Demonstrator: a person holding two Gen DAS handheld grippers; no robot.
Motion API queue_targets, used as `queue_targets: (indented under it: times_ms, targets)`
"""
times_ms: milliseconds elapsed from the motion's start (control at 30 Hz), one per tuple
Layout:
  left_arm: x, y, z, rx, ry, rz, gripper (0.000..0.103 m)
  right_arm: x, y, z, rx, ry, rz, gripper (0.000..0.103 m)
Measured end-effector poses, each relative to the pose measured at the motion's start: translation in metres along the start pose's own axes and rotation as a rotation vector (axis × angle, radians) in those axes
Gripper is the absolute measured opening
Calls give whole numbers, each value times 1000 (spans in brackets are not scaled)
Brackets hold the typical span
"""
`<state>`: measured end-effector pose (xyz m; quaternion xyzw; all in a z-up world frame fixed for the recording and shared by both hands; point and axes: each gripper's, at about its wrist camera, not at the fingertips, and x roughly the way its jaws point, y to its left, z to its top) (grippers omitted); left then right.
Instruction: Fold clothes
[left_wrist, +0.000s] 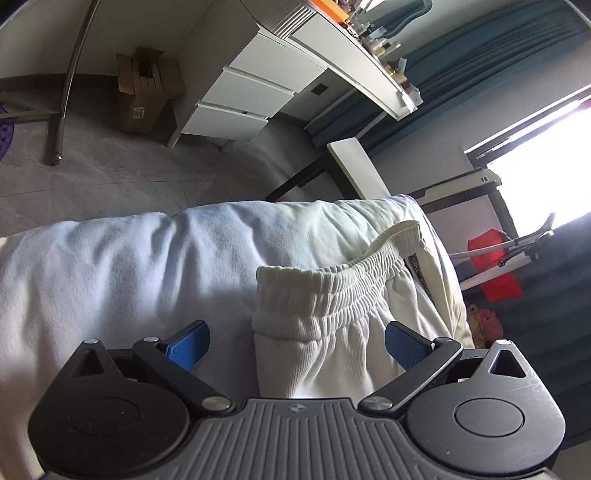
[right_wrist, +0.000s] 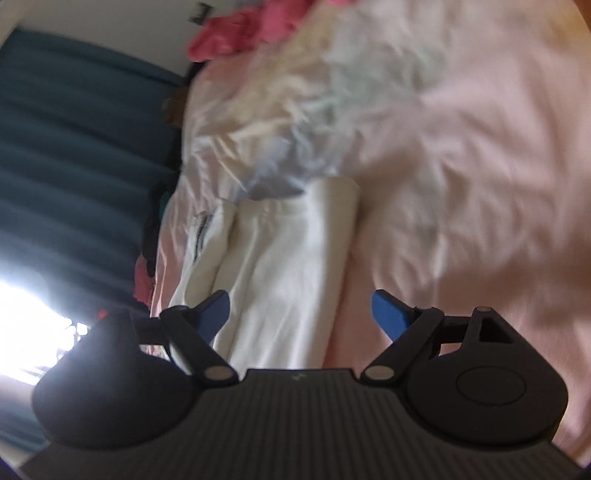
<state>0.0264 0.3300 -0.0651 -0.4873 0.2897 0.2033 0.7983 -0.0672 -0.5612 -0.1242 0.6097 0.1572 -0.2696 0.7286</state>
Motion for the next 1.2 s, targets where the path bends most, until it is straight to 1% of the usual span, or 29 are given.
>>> queue_targets:
  times_ms: [33, 67, 100, 133, 200, 233, 267, 333, 400, 467, 567, 600, 633, 733, 800, 867, 933, 967, 1067, 1133, 1167, 1200]
  targets:
    - [1, 1, 0, -4, 7, -3, 102, 3, 0, 0, 3, 3, 11, 79]
    - [2, 2, 1, -7, 13, -6, 102, 6, 1, 1, 6, 5, 21, 79]
    - [4, 3, 1, -11, 20, -10, 102, 12, 4, 1, -3, 0, 22, 77]
    - [5, 4, 2, -14, 26, -13, 102, 17, 6, 1, -11, -4, 16, 69]
    - [7, 6, 3, -19, 39, -20, 102, 29, 10, 0, -21, 5, -4, 66]
    - [7, 5, 3, -16, 42, -25, 102, 33, 13, -1, -30, 13, -16, 60]
    - [7, 5, 2, -16, 44, -29, 102, 36, 15, -2, -39, 20, -29, 58]
    - [7, 8, 2, -29, 47, -33, 102, 40, 20, -2, -84, 6, -72, 57]
    - [6, 11, 2, -46, 53, -40, 102, 44, 20, 3, -103, -32, -111, 57]
    - [6, 13, 2, -59, 58, -47, 102, 49, 16, 9, -109, -71, -143, 52]
    - [7, 17, 4, -73, 69, -55, 100, 58, 9, 15, -110, -97, -160, 32]
    - [7, 16, 4, -62, 74, -53, 100, 59, 8, 18, -114, -110, -151, 17]
    - [8, 15, 4, -52, 80, -52, 100, 57, 8, 19, -117, -122, -134, 7]
    - [9, 16, 4, -52, 91, -62, 97, 48, 12, 22, -164, -160, -60, 5]
    - [10, 16, 4, -49, 105, -94, 96, 38, 19, 23, -191, -196, -26, 5]
    - [14, 14, 2, -33, 140, -138, 91, 30, 23, 24, -193, -219, -3, 5]
    - [20, 14, -1, -51, 186, -182, 83, 26, 24, 25, -195, -236, -2, 5]
    - [22, 14, -3, -57, 204, -198, 80, 24, 24, 26, -197, -244, -5, 5]
    - [30, 12, -6, -52, 226, -207, 70, 21, 22, 28, -192, -250, -9, 5]
    - [34, 10, -7, -40, 223, -196, 54, 21, 19, 28, -178, -249, -14, 5]
    - [36, 9, -8, -29, 216, -186, 47, 22, 19, 28, -175, -250, -17, 5]
    - [38, 7, -7, -17, 210, -180, 35, 23, 20, 28, -180, -253, -24, 5]
